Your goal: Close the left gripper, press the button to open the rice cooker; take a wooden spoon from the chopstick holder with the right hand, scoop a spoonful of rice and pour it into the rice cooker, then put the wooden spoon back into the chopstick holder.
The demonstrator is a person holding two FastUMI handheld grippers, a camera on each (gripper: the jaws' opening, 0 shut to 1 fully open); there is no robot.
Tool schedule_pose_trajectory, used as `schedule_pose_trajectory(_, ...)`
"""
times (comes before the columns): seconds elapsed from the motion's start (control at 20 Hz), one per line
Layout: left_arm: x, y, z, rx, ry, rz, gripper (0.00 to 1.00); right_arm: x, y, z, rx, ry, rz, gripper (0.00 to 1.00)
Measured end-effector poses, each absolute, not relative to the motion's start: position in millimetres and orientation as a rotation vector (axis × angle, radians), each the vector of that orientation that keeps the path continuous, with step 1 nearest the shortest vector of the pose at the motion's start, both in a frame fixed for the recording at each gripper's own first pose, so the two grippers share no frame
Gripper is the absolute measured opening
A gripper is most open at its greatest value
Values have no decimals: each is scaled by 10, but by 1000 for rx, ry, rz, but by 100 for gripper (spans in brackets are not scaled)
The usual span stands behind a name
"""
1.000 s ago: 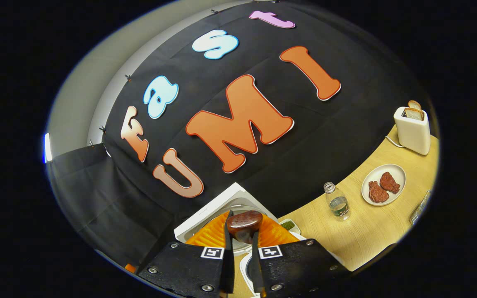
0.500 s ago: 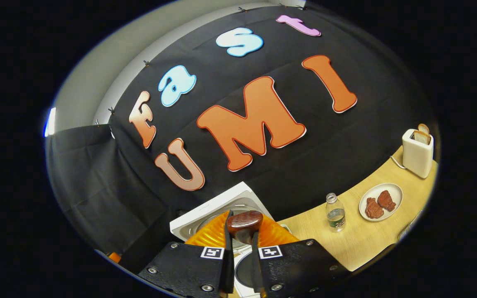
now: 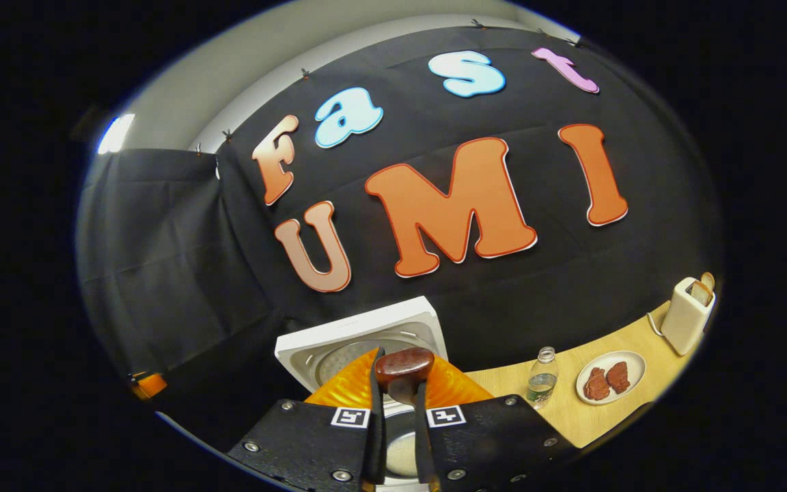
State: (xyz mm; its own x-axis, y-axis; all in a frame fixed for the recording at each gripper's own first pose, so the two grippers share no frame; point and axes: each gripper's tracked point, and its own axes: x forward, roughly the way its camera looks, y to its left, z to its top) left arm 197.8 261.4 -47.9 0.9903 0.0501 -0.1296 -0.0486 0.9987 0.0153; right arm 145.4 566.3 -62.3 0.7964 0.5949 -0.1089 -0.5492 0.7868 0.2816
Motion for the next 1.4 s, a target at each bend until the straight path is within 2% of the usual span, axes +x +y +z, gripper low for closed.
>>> schedule_pose_trajectory(0.3, 1945, 2502, -506, 30, 140, 55, 99, 1321, 5761, -671, 69, 129, 693, 16)
schedule_pose_trajectory(0.6, 1849, 2336, -471, 17, 142, 66, 99, 1353, 5541, -614, 119, 145, 707, 16)
schedule_pose_trajectory(0.95, 1696, 2001, -353, 13, 123, 75, 99, 1506, 4658, -524, 153, 136, 629, 16)
schedule_pose_trajectory(1.4, 1484, 1404, -295, -14, 118, 51, 99, 1551, 3103, -762, 167, 152, 446, 16)
